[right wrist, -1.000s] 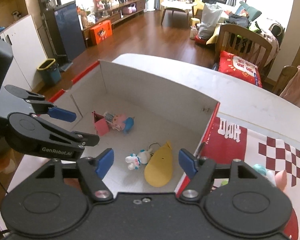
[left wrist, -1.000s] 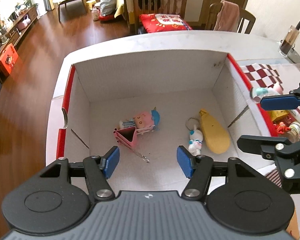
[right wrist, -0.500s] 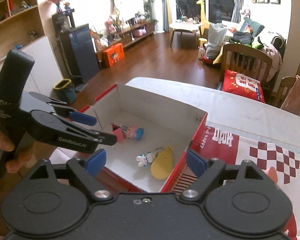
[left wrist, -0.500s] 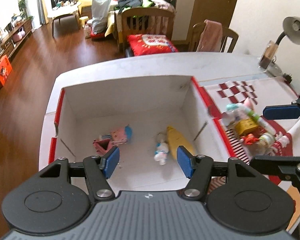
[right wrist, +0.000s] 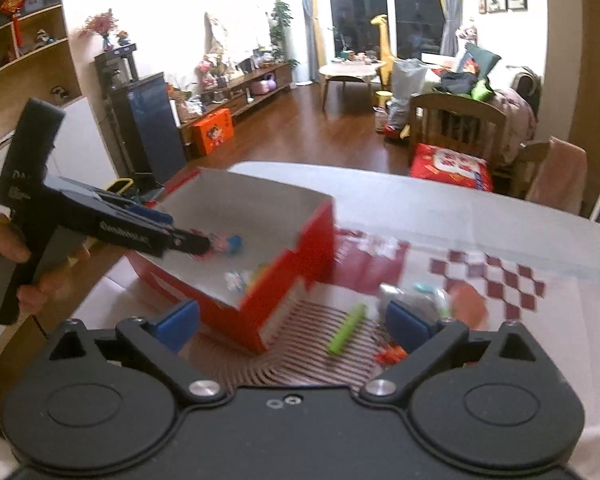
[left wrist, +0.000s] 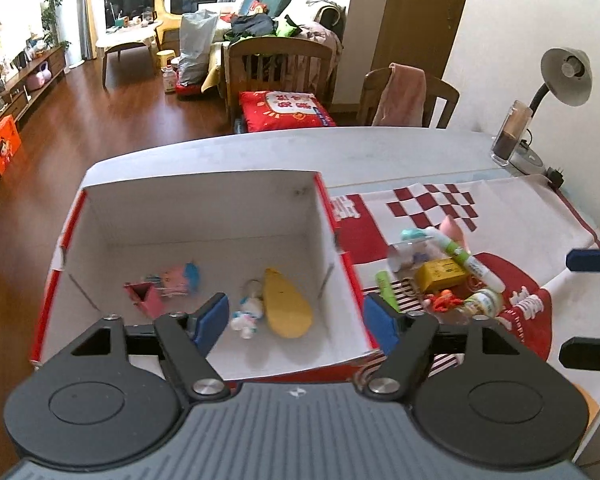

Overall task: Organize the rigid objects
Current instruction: 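Withdraw both tools from the box toward the remaining items, then grasp the green marker with the left tool while the right tool grasps the glue stick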

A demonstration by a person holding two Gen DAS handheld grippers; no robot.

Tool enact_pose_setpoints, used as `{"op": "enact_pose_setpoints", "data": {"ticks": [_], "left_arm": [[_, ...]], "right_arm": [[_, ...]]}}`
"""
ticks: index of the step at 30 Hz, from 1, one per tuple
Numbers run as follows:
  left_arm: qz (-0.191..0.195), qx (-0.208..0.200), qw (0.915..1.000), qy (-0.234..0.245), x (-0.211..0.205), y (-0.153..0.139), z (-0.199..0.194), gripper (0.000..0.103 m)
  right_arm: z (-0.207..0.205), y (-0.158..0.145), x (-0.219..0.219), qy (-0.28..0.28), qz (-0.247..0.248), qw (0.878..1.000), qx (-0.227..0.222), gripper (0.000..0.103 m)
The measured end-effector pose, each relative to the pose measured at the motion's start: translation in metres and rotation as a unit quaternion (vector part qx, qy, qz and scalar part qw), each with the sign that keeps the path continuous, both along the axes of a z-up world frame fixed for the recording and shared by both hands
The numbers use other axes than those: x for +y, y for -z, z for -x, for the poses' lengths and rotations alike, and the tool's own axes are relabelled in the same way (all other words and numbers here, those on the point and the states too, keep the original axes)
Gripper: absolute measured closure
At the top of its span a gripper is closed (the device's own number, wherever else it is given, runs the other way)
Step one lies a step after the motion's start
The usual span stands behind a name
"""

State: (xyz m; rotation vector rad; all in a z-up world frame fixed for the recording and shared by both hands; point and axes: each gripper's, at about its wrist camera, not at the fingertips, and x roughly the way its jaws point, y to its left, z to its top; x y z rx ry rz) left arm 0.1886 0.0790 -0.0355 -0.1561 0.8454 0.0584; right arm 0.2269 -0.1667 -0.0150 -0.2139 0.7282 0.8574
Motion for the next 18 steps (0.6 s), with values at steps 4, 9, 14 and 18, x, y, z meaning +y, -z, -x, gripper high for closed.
{"op": "enact_pose_setpoints", "data": {"ticks": [4,9,14,18], "left_arm": [[0.005,-0.010,0.9999,0.000,-0.024,0.005,-0.006,0.024],[0.007,-0.018,0.9998,0.000,-0.055,0.014,-0.016,0.024],[-0.009,-0.019,0.9998,0.001,-0.089,0.028,-0.029,0.024],[-0.012,-0.015,0.9998,-0.005,-0.113,0.043,-0.039,0.024]], "right_arm": [[-0.009,0.010,-0.024,0.015,0.012,1.000,-0.001,0.003],[-0.023,0.019,-0.050,0.031,0.017,0.999,0.004,0.003],[-0.043,0.028,-0.070,0.043,0.021,0.999,0.013,0.003],[-0.058,0.038,-0.078,0.048,0.029,0.998,0.014,0.003]]}}
